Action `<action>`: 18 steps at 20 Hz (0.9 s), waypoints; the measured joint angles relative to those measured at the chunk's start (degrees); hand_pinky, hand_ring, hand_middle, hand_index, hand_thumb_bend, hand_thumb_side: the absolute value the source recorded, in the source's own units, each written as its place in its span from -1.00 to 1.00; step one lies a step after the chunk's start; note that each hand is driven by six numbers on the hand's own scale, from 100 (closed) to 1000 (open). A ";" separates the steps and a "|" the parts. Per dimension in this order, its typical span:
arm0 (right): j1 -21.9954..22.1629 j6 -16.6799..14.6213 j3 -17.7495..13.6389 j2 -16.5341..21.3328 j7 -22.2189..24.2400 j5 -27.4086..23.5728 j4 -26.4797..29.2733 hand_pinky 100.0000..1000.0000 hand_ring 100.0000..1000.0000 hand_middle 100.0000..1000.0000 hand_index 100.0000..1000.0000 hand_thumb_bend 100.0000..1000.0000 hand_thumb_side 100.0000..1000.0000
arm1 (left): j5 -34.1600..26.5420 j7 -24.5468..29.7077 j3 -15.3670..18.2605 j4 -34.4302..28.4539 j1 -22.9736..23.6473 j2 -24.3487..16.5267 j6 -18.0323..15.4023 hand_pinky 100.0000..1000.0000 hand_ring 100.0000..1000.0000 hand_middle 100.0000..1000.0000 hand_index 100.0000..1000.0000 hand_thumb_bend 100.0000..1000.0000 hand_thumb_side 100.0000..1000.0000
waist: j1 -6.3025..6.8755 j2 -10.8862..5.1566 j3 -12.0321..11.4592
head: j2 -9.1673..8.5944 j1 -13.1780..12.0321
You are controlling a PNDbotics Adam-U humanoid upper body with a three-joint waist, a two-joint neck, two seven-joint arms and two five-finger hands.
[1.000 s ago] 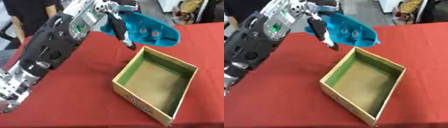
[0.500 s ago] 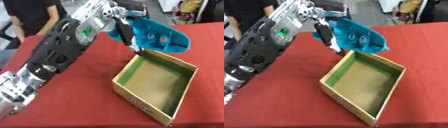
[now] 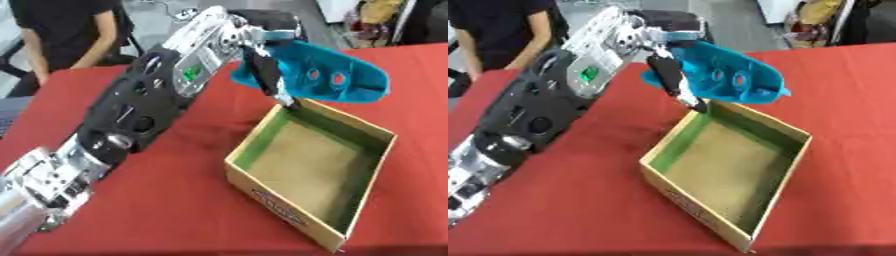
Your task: Pick up objects on the table and place them in the box.
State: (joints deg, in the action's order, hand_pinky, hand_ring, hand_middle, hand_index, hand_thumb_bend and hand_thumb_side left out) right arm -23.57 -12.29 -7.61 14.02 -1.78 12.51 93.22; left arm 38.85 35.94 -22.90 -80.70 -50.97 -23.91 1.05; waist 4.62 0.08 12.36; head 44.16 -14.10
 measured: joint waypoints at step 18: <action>-0.04 0.19 -0.01 -0.44 -0.20 0.30 0.09 0.10 0.57 0.58 0.98 -0.23 0.94 | -1.53 -0.33 -2.52 5.73 2.53 2.45 -1.86 -1.00 -1.00 -1.00 -0.96 -1.00 -0.33 | -0.06 0.19 0.19 | 0.00 -0.02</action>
State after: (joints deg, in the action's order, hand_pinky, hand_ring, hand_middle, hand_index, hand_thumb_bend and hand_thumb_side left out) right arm -23.61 -12.10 -7.62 13.59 -1.97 12.80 93.31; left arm 37.31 35.61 -25.43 -74.97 -48.44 -21.46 -0.81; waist 4.57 0.26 12.55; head 44.16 -14.12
